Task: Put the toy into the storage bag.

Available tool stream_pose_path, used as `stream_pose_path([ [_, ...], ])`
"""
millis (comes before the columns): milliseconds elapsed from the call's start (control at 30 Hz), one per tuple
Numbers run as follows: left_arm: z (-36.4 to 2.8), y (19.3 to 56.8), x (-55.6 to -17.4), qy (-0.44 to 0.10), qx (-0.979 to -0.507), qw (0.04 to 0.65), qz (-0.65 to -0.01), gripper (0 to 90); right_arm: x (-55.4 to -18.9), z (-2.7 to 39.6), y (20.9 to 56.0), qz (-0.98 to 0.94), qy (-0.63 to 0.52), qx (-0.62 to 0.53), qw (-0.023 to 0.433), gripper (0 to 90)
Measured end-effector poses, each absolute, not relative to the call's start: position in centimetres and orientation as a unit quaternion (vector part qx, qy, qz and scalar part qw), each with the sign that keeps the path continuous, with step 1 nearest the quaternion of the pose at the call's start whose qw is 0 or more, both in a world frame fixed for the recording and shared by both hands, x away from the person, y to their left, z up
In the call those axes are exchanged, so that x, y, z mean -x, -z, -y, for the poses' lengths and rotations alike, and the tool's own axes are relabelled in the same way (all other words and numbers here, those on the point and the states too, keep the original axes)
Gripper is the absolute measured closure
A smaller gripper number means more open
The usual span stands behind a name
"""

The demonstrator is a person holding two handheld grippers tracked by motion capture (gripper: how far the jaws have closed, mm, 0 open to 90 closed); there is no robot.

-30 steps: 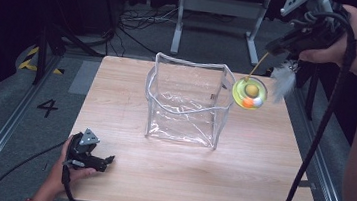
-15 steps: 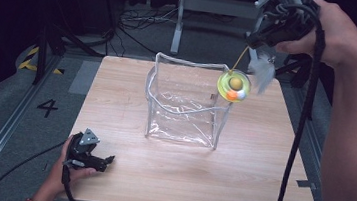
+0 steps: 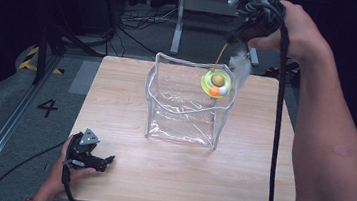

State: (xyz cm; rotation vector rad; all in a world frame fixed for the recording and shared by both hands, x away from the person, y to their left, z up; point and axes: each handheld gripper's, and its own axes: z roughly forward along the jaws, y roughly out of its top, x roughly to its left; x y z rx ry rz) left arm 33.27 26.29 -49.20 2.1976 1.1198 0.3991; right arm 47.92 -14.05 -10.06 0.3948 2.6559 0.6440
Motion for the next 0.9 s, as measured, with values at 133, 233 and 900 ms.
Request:
stream_pose_path([
  [133,-26.3,49.2,-33.3,-0.151,-0.834,0.316,-0.426,0.7,-48.8,13.4,11.5,-0.945,-0.230,-0.142,0.184,88.2],
  [233,-26.3,49.2,-33.3,-0.151,-0.834,0.316,-0.426,0.6,-49.3,13.3,12.5,-0.944,-0.234,-0.146,0.182,88.2],
  [900,-26.3,49.2,-33.3,-0.145,-0.837,0.315,-0.424,0.4,-50.9,12.0,22.4,-0.967,-0.177,-0.141,0.118,88.3],
])
